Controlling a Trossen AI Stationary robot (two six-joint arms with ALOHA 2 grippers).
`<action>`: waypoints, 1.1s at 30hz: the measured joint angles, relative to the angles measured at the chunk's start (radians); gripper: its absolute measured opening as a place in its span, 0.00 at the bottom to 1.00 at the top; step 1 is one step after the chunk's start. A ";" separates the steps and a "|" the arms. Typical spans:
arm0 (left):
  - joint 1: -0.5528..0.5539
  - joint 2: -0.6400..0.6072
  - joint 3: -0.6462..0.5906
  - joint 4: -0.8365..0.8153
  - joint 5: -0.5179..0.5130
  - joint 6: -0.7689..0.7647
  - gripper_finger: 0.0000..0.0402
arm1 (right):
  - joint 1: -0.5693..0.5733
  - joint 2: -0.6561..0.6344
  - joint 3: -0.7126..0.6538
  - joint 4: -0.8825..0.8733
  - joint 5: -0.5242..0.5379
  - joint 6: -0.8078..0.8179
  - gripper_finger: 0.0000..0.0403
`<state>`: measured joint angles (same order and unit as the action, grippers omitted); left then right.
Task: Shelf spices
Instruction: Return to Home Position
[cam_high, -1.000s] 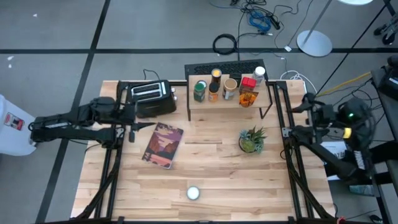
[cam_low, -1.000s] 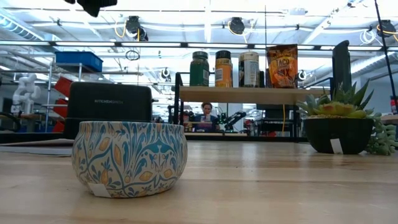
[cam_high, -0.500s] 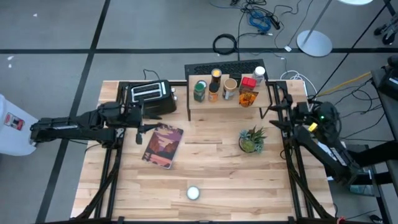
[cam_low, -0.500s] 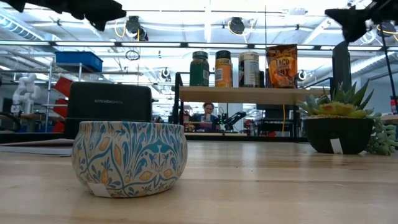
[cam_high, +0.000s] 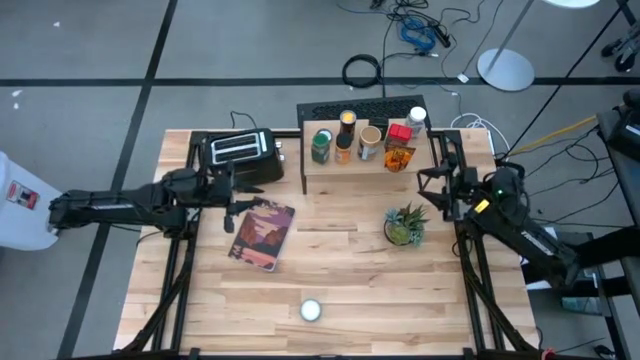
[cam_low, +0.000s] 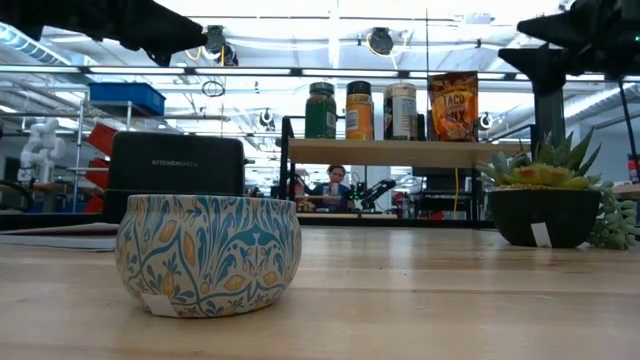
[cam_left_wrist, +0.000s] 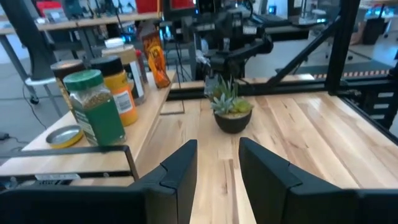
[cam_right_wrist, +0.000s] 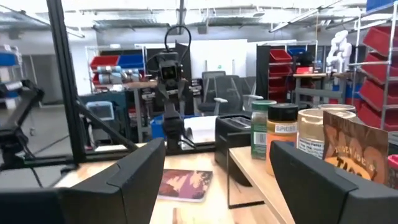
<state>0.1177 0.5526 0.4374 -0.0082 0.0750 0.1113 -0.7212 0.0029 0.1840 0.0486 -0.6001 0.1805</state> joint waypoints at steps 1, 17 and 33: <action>0.000 0.000 -0.012 0.023 0.000 0.002 0.32 | 0.015 0.000 -0.007 0.002 0.019 -0.016 0.69; 0.000 0.001 -0.230 0.373 -0.020 -0.028 0.32 | 0.262 0.000 -0.119 0.003 0.345 -0.200 0.69; 0.000 0.000 -0.262 0.449 -0.026 -0.016 0.32 | 0.384 0.069 -0.131 0.008 0.486 -0.272 0.69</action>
<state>0.1177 0.5529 0.1753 0.4408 0.0494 0.0955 -0.3369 0.0714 0.0528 0.0565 -0.1136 -0.0919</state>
